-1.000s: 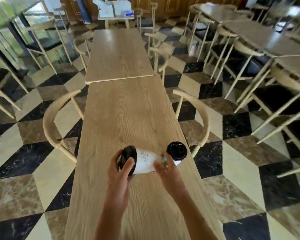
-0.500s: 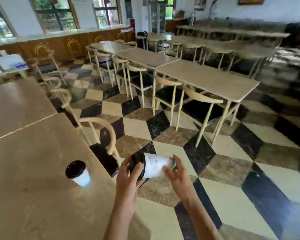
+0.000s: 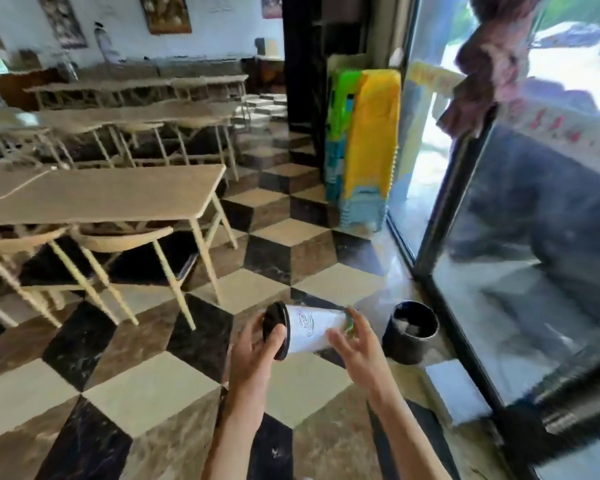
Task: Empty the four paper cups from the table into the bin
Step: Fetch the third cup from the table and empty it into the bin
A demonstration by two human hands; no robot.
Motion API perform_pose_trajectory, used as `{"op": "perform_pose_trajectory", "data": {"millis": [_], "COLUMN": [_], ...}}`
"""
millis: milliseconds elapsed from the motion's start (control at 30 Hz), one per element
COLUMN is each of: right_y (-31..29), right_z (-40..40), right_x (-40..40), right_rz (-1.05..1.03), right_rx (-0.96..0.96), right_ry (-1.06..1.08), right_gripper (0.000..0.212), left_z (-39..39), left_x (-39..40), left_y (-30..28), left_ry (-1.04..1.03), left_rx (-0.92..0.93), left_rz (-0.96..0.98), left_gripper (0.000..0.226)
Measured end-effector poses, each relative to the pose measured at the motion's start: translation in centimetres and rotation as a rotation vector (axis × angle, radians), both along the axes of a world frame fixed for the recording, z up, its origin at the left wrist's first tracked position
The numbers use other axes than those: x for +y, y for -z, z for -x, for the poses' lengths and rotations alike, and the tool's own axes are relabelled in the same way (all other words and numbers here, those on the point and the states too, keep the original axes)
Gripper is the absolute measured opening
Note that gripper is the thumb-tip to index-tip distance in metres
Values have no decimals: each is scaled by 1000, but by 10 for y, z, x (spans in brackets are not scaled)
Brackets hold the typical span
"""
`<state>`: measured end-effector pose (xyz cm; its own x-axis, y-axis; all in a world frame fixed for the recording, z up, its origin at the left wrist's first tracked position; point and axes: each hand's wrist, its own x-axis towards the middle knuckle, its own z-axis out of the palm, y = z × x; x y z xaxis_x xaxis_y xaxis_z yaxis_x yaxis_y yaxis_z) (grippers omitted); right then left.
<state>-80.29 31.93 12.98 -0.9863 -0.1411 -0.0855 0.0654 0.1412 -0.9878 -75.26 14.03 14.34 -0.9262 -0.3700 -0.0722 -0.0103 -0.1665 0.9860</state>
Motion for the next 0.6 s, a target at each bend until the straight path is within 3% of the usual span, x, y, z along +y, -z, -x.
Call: {"op": "perform_pose_trajectory", "data": {"millis": [267, 400, 600], "right_y": [7, 11, 23], "right_z": [131, 195, 272], "right_x": [107, 144, 197], "right_rz": [-35, -74, -130], "right_rx": [-22, -37, -126], "right_ry": [265, 391, 509], "right_gripper": [56, 58, 64], "left_z": [189, 278, 375], "left_x": [98, 136, 190], "left_y": [25, 27, 41], "left_ry": [246, 352, 483], "left_rx": [-20, -46, -69], "left_rz": [67, 79, 121], "left_gripper": [58, 83, 68]}}
